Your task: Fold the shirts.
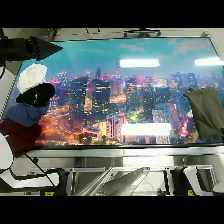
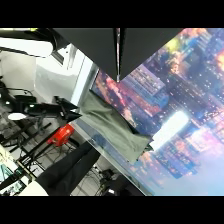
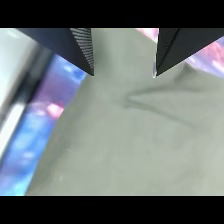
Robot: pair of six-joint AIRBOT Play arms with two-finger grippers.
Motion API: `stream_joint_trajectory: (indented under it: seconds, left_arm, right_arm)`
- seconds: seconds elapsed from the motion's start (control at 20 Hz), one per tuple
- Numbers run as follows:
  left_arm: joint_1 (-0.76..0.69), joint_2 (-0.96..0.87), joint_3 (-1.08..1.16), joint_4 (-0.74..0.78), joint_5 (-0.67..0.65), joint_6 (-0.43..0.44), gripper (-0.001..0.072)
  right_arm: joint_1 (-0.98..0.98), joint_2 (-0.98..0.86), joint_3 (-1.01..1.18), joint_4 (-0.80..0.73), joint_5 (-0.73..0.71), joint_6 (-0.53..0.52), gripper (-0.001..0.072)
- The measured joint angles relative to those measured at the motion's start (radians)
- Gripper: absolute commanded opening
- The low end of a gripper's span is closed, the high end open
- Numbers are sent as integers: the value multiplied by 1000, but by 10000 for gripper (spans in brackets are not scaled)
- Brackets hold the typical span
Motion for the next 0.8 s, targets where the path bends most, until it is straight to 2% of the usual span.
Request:
stream_joint_trajectory:
  seconds: [0.05,0.1,0.15,0.2,0.4,0.55,0.7,0.8]
  left_arm:
    - [13,0,0,0,0,-5,6]
    - [26,0,0,0,0,-13,6]
    - [38,0,0,0,0,-19,5]
    - [50,0,0,0,-1,-26,5]
    - [76,3,-1,0,-34,-42,-4]
    - [81,49,-53,34,-60,-50,-4]
    - [84,163,-219,76,-32,-51,-3]
    - [84,266,-374,104,0,-49,-3]
  right_arm:
    - [-6,20,41,-56,50,45,418]
    - [-5,39,80,-93,95,87,350]
    - [6,56,113,-103,130,117,127]
    - [27,72,137,-89,157,137,24]
    - [204,122,198,108,217,137,24]
    - [441,149,260,220,230,130,23]
    - [745,153,371,253,193,130,23]
    - [939,137,453,211,155,133,24]
